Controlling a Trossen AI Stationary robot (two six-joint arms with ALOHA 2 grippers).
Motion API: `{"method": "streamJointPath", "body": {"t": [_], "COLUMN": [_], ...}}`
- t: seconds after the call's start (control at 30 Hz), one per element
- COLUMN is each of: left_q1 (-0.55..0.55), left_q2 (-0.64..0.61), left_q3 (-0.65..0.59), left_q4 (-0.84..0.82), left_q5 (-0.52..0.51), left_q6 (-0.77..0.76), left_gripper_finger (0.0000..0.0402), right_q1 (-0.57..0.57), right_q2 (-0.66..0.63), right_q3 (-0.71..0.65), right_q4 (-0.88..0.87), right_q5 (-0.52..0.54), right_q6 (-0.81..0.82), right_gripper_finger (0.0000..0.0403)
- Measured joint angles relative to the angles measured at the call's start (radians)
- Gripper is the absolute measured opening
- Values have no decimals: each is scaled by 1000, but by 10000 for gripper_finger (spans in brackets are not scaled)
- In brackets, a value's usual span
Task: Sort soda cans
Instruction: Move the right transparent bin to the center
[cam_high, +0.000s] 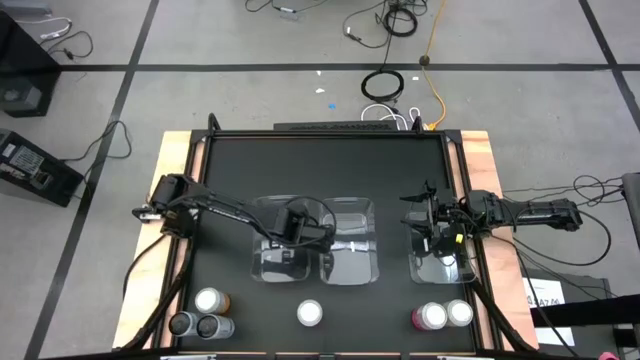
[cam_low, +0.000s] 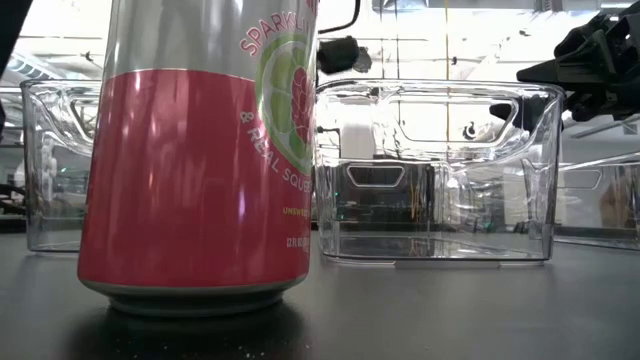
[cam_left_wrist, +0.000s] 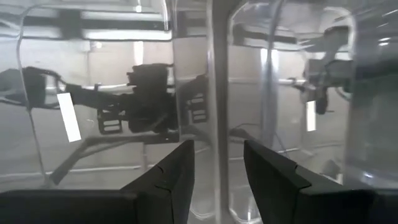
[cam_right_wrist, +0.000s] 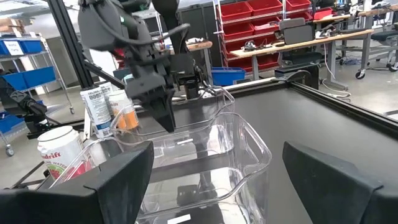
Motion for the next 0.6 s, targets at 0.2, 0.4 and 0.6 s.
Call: {"method": "streamJointPath", "body": {"t": [0.2, 0.4, 0.6], "left_q1": [-3, -24, -51], "left_q2": [-73, -157, -230], "left_q3": [0, 0, 0], "left_q4": [2, 7, 19], "left_q5": [-49, -181, -325], "left_q6": [38, 172, 447], "left_gripper_finger": [148, 148, 148], "right_q1": [0, 0, 0], "right_q2": [0, 0, 0], "right_q3": [0, 0, 0], "right_q4": [0, 0, 0], "right_q5": [0, 0, 0], "right_q6": [0, 0, 0], "right_gripper_finger": [350, 350, 350]}}
